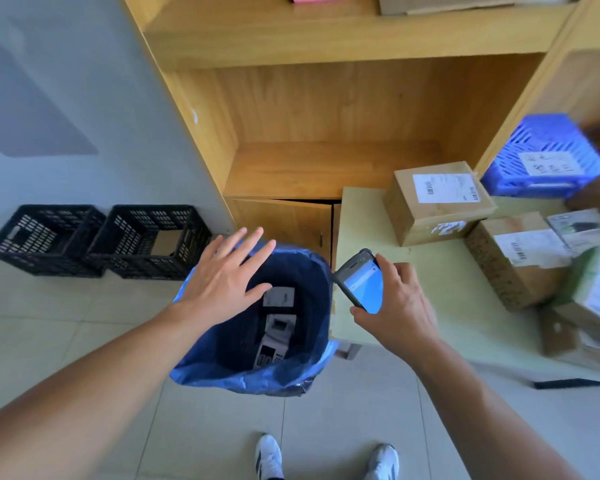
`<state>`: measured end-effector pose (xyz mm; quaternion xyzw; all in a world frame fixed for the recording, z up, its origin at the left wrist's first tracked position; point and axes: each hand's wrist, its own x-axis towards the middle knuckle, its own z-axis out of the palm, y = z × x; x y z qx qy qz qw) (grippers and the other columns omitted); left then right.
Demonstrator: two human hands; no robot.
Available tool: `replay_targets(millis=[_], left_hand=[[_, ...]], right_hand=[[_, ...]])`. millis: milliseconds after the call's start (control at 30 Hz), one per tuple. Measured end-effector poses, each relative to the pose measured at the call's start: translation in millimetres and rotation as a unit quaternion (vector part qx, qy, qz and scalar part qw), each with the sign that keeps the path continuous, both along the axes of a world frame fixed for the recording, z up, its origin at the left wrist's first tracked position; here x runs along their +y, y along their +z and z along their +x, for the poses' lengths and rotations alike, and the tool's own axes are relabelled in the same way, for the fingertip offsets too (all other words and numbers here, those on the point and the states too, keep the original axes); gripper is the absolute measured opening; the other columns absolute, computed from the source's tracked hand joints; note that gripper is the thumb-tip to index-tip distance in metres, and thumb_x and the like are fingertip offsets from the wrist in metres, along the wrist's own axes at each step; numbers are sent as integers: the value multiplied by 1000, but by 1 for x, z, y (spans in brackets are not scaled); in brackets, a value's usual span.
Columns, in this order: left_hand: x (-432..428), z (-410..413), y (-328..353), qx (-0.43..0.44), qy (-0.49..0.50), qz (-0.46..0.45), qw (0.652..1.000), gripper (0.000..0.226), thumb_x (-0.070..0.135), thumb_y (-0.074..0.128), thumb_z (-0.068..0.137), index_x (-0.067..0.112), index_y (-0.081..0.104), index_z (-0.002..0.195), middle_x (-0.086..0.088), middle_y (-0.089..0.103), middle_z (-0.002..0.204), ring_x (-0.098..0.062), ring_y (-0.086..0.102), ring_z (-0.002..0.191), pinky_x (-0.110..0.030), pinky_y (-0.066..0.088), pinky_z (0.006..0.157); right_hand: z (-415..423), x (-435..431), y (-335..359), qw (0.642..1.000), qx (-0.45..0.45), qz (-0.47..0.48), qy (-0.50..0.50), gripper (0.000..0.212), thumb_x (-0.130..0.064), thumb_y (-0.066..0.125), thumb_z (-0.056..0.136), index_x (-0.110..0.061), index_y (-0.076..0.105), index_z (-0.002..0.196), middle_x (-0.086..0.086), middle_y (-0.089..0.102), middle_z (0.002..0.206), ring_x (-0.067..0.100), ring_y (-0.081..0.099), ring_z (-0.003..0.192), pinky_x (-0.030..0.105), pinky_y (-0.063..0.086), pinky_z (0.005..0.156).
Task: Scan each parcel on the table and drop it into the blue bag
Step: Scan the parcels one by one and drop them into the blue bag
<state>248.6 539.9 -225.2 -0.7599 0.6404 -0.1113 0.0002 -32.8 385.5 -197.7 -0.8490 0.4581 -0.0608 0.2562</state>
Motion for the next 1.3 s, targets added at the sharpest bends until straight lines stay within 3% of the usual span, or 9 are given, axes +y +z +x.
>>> replay_targets(millis=[967, 1300], left_hand=[[-1, 21, 5, -6, 0, 0, 1000, 72, 62, 49, 95, 29, 36, 158, -10, 35, 165, -35, 35, 148, -62, 33, 114], [-31, 4, -3, 17, -35, 30, 999, 73, 65, 42, 95, 32, 34, 159, -7, 31, 167, -33, 32, 151, -64, 28, 116]], right_hand=[[31, 3, -3, 999, 27, -31, 23, 96, -48, 73, 72, -28, 21, 150, 1, 39, 126, 26, 52, 108, 39, 51, 83], [1, -3, -12, 999, 22, -12, -36, 96, -48, 74, 72, -29, 20, 149, 0, 39, 125, 25, 51, 106, 37, 50, 81]])
